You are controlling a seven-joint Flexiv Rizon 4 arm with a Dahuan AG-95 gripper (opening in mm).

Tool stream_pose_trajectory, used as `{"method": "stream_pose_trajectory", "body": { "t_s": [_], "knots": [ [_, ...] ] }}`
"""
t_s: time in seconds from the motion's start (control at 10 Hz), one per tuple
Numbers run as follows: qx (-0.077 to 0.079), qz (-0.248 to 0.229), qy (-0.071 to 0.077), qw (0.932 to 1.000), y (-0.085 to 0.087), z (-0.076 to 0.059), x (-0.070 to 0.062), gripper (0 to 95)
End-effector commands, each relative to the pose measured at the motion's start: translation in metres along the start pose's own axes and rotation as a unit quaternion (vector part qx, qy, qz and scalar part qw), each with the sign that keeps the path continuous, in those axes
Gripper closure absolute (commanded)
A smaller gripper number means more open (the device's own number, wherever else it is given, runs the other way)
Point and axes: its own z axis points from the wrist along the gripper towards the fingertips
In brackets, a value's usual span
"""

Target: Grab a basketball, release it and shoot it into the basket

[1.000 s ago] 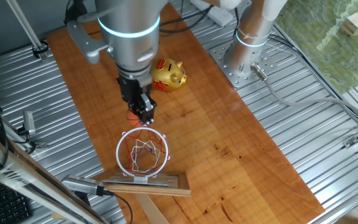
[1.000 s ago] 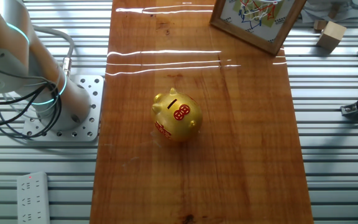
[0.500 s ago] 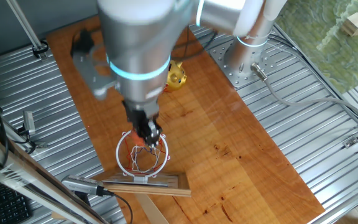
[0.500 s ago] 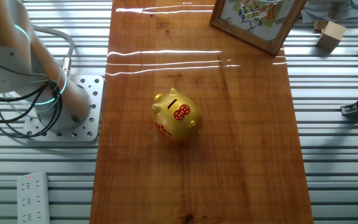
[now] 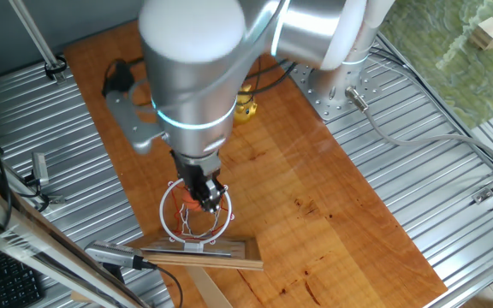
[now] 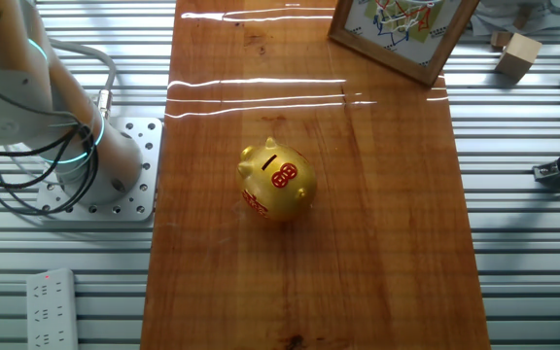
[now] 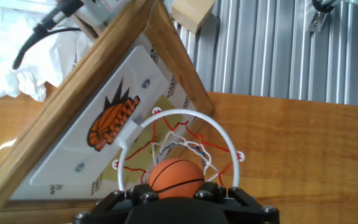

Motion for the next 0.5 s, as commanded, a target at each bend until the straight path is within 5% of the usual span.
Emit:
{"method": "stream_pose_trajectory", "body": {
  "t_s": [0.1, 0.5],
  "knots": [
    [0.007, -0.006, 0.014, 0.9999, 0.0, 0.008, -0.002, 95.0],
    [0.032, -0.015, 0.027, 0.999, 0.008, 0.024, 0.003, 95.0]
  ]
}}
